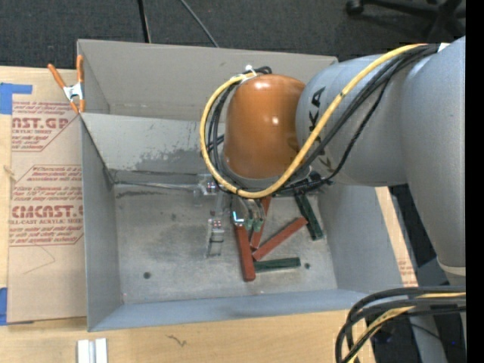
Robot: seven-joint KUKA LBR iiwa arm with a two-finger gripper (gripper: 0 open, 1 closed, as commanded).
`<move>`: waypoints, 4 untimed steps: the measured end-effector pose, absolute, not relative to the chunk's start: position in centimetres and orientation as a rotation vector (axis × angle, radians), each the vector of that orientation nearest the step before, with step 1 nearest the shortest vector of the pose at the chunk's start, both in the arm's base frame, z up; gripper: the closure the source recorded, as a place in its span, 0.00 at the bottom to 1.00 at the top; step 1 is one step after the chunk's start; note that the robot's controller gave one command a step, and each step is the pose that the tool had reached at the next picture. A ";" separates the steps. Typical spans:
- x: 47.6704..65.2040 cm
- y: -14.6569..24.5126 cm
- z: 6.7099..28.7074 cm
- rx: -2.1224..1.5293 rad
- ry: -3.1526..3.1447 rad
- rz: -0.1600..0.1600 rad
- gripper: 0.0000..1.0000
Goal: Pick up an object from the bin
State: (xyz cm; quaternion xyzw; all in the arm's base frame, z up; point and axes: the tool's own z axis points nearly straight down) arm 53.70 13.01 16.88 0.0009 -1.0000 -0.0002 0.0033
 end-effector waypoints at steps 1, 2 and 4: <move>53.9 7.4 6.5 -0.002 -3.135 0.003 0.00; 57.6 -0.6 7.0 -0.231 -3.137 0.003 0.00; 57.1 -0.8 12.7 0.702 -3.066 -0.001 0.00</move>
Offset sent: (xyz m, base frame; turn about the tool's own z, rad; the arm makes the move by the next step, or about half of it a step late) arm 0.0040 -0.0545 -0.0988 0.0010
